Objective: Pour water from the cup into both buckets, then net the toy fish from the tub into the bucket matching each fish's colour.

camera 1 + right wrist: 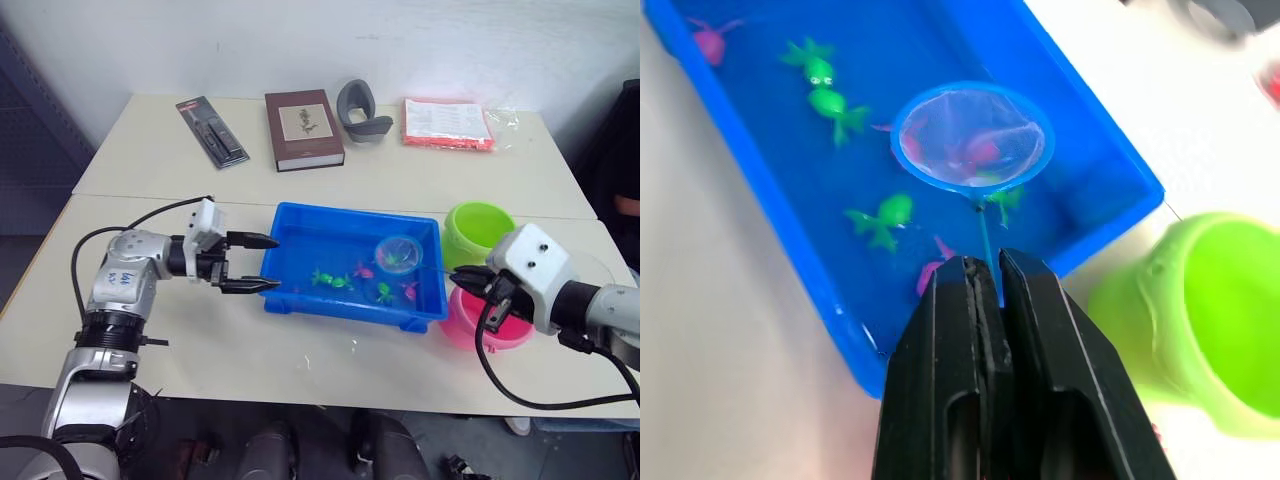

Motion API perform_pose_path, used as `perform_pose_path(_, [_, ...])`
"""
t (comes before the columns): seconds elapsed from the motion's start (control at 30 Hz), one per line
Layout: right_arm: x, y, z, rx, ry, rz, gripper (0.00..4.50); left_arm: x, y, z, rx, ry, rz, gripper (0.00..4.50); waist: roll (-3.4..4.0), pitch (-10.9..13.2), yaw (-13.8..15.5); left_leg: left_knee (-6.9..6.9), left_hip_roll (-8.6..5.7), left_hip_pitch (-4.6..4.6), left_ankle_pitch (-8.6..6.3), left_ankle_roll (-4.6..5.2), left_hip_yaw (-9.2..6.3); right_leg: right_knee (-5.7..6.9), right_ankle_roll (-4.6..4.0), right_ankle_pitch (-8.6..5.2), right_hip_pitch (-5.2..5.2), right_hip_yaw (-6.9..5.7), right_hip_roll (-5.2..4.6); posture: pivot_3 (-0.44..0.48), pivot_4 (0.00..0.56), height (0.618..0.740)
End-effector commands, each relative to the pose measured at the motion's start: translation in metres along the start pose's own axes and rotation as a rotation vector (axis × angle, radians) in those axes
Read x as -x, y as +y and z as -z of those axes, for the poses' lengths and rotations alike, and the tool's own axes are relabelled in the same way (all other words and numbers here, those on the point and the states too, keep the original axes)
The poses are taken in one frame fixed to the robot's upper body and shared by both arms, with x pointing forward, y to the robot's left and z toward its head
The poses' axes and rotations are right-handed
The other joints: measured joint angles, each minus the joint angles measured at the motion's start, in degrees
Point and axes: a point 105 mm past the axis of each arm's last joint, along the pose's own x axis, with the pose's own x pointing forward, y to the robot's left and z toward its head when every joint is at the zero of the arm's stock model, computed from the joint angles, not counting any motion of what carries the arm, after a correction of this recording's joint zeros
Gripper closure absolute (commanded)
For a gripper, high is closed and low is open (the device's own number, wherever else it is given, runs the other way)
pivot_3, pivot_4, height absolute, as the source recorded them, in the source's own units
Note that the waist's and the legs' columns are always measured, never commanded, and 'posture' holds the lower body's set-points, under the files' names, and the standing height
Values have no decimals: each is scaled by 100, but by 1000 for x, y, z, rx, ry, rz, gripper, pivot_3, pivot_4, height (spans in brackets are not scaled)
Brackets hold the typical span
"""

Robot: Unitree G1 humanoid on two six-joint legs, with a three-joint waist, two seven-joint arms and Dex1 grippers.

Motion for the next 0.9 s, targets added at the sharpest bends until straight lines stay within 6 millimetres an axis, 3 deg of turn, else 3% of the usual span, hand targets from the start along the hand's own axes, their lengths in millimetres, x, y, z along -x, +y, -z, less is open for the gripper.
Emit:
perform_pose_path(0.03, [-5,12,5,-250,-17,-39,4500,-10,-5,-7,-35,-29,9,34,-3,-2,1,0,2,0,0,0,-3,-1,0,0,1,0,0,0,150,740])
perform_pose_path(0.27, [-12,19,20,-518,-9,15,4500,-19,-7,-9,-35,-54,17,34,1,-1,1,0,-3,-1,0,0,-1,2,-1,0,0,1,-5,0,150,740])
perform_pose_path(0.5, [-14,20,24,-678,72,14,4500,-26,-7,-11,-44,-60,40,34,1,-1,-6,-2,-2,2,1,0,6,2,-1,0,0,-2,-2,0,150,740])
perform_pose_path(0.9, [-14,15,31,-761,163,-15,4500,-27,-12,-9,-33,-66,45,34,0,-1,0,-1,2,-1,1,2,3,-6,1,1,2,3,-5,0,150,740])
